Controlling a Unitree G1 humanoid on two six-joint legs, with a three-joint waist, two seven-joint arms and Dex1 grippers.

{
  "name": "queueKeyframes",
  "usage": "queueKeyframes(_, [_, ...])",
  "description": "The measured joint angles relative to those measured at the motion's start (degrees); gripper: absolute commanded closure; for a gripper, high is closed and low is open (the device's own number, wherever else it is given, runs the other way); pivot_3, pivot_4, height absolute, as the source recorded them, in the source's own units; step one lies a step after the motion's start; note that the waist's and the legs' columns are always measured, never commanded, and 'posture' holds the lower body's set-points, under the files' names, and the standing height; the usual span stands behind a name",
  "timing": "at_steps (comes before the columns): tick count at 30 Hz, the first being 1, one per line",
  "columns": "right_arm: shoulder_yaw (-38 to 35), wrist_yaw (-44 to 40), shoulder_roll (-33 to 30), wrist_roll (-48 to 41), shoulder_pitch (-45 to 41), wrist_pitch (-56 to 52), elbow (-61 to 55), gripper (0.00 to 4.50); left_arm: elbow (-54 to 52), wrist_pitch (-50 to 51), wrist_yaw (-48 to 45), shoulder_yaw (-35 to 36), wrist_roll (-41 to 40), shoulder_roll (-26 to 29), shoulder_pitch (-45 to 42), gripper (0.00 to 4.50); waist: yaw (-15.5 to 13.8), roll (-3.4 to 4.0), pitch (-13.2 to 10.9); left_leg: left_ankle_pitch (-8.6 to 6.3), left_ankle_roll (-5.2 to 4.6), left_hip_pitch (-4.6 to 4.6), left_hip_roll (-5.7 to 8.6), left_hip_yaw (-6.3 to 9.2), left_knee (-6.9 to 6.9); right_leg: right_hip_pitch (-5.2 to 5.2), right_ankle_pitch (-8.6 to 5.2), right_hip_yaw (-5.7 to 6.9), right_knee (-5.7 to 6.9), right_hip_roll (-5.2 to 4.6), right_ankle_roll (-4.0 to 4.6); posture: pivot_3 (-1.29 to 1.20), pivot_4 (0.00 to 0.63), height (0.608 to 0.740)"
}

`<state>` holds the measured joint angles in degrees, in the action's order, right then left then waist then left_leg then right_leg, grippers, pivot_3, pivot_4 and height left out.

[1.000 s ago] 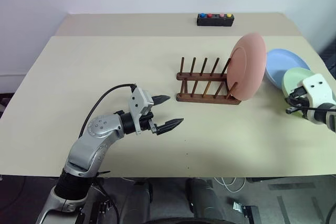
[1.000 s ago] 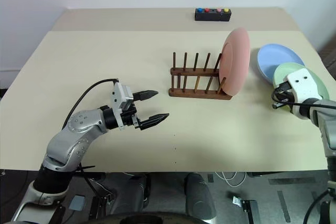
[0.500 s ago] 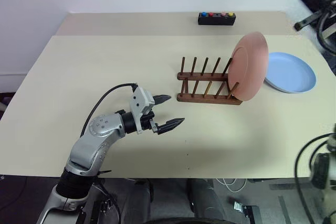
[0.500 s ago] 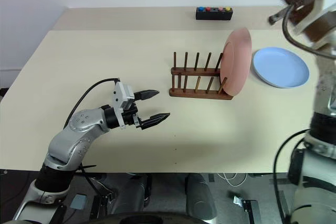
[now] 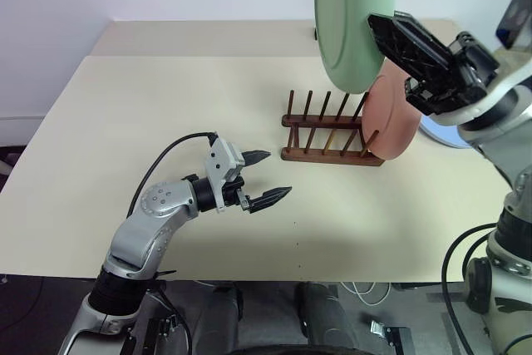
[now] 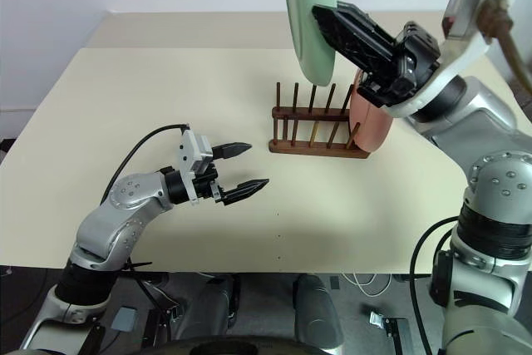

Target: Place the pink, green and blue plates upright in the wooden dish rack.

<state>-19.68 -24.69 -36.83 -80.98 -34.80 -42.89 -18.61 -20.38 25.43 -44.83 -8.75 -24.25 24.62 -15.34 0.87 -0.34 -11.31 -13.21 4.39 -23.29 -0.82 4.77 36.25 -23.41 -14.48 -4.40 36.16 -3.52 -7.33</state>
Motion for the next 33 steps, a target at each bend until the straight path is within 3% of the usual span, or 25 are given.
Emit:
queueKeyframes(16, [0.15, 12.30, 2.25, -1.44, 2.47, -3.56, 6.79, 4.48, 0.00, 0.00, -0.12, 0.01, -0.03, 0.02, 0.07, 0.00, 0.19, 0.01, 0.00, 0.00, 0.00, -0.01, -0.01, 0.00, -0.04, -0.04, 0.03, 0.00, -0.01, 0.02, -0.07, 0.00, 0.150, 0.730])
queueKeyframes(28, [0.23, 16.30, 4.16, -3.26, 2.47, -5.63, 9.32, 4.48, -0.01, 0.00, -0.04, 0.03, -0.03, 0.03, 0.11, 0.00, 0.22, 0.01, 0.00, 0.00, 0.00, -0.01, -0.01, 0.00, -0.04, -0.04, 0.01, 0.00, -0.01, 0.02, -0.04, 0.00, 0.150, 0.730])
queueKeyframes(29, [0.23, 16.43, 4.16, -3.43, 2.47, -5.64, 9.32, 3.87, -0.01, 0.00, -0.03, 0.03, -0.03, 0.03, 0.11, 0.00, 0.22, 0.01, 0.00, 0.00, 0.00, -0.01, -0.01, 0.00, -0.04, -0.04, 0.01, 0.00, -0.01, 0.02, -0.04, 0.00, 0.150, 0.730])
queueKeyframes(30, [0.23, 16.44, 4.16, -3.59, 2.46, -5.63, 9.32, 3.61, -0.01, 0.00, -0.03, 0.03, -0.03, 0.03, 0.11, 0.00, 0.23, 0.01, 0.00, 0.00, 0.00, -0.01, -0.01, 0.00, -0.04, -0.04, 0.01, 0.00, -0.01, 0.02, -0.04, 0.00, 0.150, 0.730])
queueKeyframes(33, [0.23, 16.50, 4.16, -3.64, 2.46, -5.63, 9.32, 2.14, -0.01, 0.00, -0.04, 0.03, -0.03, 0.04, 0.12, 0.00, 0.23, 0.01, 0.00, 0.00, 0.00, -0.01, -0.01, 0.00, -0.04, -0.04, 0.01, 0.00, -0.01, 0.02, -0.04, 0.00, 0.150, 0.730])
